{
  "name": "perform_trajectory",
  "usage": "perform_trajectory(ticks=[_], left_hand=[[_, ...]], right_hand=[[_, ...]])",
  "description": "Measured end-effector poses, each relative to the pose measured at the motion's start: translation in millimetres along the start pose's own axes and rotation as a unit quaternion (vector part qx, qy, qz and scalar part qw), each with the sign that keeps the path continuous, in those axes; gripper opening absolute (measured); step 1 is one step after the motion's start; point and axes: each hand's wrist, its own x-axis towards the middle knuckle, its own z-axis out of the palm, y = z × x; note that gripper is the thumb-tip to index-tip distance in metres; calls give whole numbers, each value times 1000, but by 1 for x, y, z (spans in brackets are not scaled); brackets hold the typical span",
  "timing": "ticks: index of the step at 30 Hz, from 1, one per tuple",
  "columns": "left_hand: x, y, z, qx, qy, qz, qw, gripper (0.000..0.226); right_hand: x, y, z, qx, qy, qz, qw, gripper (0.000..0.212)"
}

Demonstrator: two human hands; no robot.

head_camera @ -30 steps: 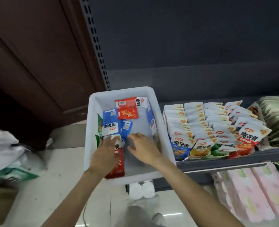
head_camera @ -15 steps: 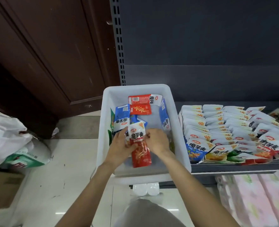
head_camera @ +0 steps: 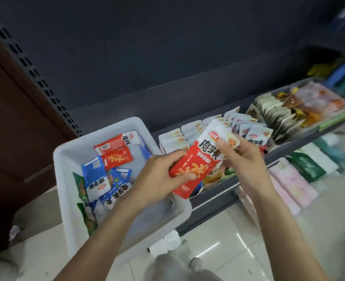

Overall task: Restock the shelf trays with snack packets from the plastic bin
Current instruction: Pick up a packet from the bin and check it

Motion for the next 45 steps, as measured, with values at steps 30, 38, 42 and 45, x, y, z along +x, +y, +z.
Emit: perform_trajectory(ticks=[30,38,42,45], left_hand=[[167,57,211,328,181,-22,927,24],[149,53,209,305,181,-28,935,28],[118,63,200,188,360,9,914,25],[74,66,184,80,495,-1,865,24]], right_hand=[[130,110,-223,-564,49,-339,751,11],[133,97,-223,-570,31,-293,767,19],[108,59,-217,-333,22,-256,907,14],[89,25,-188,-226,-50,-249,941,12]])
